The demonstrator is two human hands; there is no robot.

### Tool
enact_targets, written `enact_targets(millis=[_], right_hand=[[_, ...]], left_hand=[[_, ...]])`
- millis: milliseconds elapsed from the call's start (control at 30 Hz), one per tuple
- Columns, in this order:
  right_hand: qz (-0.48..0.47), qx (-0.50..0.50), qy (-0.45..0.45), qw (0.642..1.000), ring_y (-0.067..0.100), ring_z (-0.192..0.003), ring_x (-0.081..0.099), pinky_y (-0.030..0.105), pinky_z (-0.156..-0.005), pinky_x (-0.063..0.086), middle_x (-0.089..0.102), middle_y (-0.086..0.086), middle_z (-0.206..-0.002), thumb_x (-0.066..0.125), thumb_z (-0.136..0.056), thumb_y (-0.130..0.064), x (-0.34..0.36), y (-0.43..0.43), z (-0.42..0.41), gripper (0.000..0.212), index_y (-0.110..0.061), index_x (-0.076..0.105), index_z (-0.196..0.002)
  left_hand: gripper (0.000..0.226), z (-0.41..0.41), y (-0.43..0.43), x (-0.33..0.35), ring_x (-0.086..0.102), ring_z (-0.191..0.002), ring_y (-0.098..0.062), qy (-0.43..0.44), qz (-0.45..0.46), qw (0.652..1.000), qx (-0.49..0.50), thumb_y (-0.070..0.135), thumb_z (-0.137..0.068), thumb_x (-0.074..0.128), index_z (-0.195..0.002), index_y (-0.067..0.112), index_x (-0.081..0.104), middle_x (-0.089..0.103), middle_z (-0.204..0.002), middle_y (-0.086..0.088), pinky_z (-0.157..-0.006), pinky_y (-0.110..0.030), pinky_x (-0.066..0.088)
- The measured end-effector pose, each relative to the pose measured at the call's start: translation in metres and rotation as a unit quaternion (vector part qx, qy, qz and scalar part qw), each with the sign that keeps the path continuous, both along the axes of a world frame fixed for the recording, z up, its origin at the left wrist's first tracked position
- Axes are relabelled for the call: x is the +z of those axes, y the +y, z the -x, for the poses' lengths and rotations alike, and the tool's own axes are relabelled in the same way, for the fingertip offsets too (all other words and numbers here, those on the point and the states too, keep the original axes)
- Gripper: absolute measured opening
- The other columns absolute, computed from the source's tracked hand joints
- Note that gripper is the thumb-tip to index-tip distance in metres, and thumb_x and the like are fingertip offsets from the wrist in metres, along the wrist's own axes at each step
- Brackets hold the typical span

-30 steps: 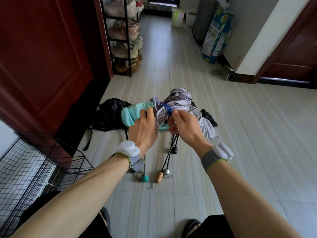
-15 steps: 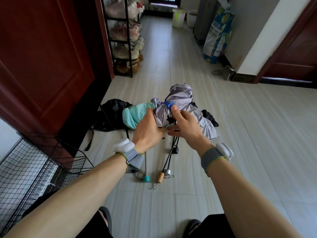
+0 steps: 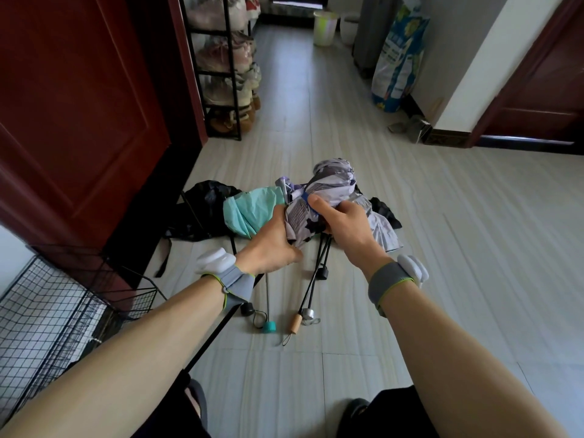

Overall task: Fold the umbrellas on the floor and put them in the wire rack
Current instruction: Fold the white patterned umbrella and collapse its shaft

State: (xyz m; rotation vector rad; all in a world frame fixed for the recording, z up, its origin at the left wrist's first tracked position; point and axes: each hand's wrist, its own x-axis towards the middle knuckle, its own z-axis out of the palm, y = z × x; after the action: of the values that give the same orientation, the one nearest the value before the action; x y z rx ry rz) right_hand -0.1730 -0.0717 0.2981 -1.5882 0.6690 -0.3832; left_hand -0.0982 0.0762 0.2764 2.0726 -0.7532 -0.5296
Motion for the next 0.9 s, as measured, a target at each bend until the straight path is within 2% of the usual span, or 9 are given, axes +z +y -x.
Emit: enact_targets(millis=[200,333,400,500,600,667,733,800,900], right_hand=[[0.089,-0.020,0.001,0.996,0.016,-0.071,0.067,0.040,-0.073,0.059,0.075,0.007,-0.078,0.082,-0.082,-0.036,0.003,0.004,-0.005,0.032,-0.005,0.074,-0.084],[0.118,0.012,-0.016,0.993,0.010,-0.072,0.071,0.030,-0.066,0.058,0.076,-0.008,-0.074,0.084,-0.080,-0.046,0.007,0.006,-0.004,0.030,-0.017,0.076,-0.083],[0.104,0.028,-0.018,0.994,0.006,-0.072,0.067,0.036,-0.071,0.058,0.073,-0.012,-0.076,0.078,-0.083,-0.054,0.008,0.006,-0.002,0.039,-0.015,0.075,-0.088],[0.023,0.047,-0.003,0.999,0.010,-0.078,0.070,0.042,-0.078,0.059,0.076,-0.007,-0.096,0.065,-0.091,-0.060,0.004,0.004,0.002,0.050,-0.013,0.071,-0.107],[0.050,0.085,0.040,0.994,0.013,-0.089,0.071,0.038,-0.079,0.057,0.075,-0.005,-0.104,0.059,-0.094,-0.061,-0.003,-0.001,0.010,0.045,-0.021,0.067,-0.113],[0.073,0.132,0.091,0.984,0.015,-0.100,0.069,0.040,-0.087,0.056,0.073,-0.004,-0.112,0.057,-0.095,-0.061,-0.007,-0.002,0.013,0.043,-0.024,0.065,-0.116],[0.063,0.187,0.140,0.970,0.015,-0.107,0.064,0.035,-0.090,0.053,0.070,-0.004,-0.118,0.055,-0.094,-0.063,-0.011,-0.003,0.017,0.049,-0.025,0.064,-0.123],[0.059,0.248,0.186,0.949,0.015,-0.112,0.061,0.026,-0.085,0.047,0.067,-0.005,-0.123,0.052,-0.089,-0.070,-0.011,-0.002,0.020,0.060,-0.028,0.063,-0.130],[0.088,0.298,0.222,0.924,0.012,-0.105,0.062,0.018,-0.075,0.044,0.069,-0.006,-0.119,0.045,-0.093,-0.071,-0.012,0.004,0.020,0.056,-0.030,0.065,-0.126]], left_hand=[[0.059,-0.004,0.000,0.001,0.052,-0.059,-0.013,0.032,-0.002,0.999,-0.003,0.001,-0.073,0.073,-0.113,0.018,0.033,0.051,-0.079,0.001,-0.047,-0.018,0.044],[0.072,-0.012,0.005,0.005,0.066,-0.086,-0.025,0.117,0.032,0.993,0.003,0.006,-0.057,0.074,-0.121,0.016,0.042,0.064,-0.104,-0.017,-0.073,-0.041,0.060],[0.080,-0.020,0.007,0.006,0.069,-0.101,-0.034,0.147,0.064,0.987,0.021,0.005,-0.048,0.075,-0.124,0.015,0.049,0.068,-0.112,-0.021,-0.081,-0.050,0.061],[0.080,-0.033,0.009,0.012,0.070,-0.103,-0.034,0.203,0.122,0.970,0.057,0.008,-0.041,0.076,-0.119,0.008,0.060,0.073,-0.109,-0.017,-0.090,-0.049,0.059],[0.070,-0.040,0.010,0.017,0.070,-0.094,-0.030,0.261,0.192,0.936,0.138,0.004,-0.040,0.073,-0.110,0.000,0.065,0.075,-0.095,-0.010,-0.091,-0.042,0.056],[0.038,-0.042,0.010,0.025,0.067,-0.085,-0.032,0.321,0.249,0.897,0.176,0.004,-0.047,0.073,-0.085,0.001,0.072,0.073,-0.079,-0.009,-0.083,-0.037,0.054],[0.008,-0.044,0.010,0.035,0.065,-0.077,-0.028,0.367,0.302,0.854,0.211,0.003,-0.068,0.069,-0.070,0.008,0.074,0.071,-0.072,-0.006,-0.078,-0.033,0.051],[0.021,-0.051,0.012,0.035,0.067,-0.077,-0.025,0.386,0.359,0.817,0.233,0.004,-0.083,0.062,-0.071,0.014,0.076,0.073,-0.077,-0.004,-0.082,-0.034,0.051],[0.008,-0.057,0.018,0.035,0.063,-0.076,-0.020,0.398,0.388,0.789,0.262,0.018,-0.088,0.066,-0.082,0.019,0.071,0.069,-0.082,0.000,-0.073,-0.032,0.045]])
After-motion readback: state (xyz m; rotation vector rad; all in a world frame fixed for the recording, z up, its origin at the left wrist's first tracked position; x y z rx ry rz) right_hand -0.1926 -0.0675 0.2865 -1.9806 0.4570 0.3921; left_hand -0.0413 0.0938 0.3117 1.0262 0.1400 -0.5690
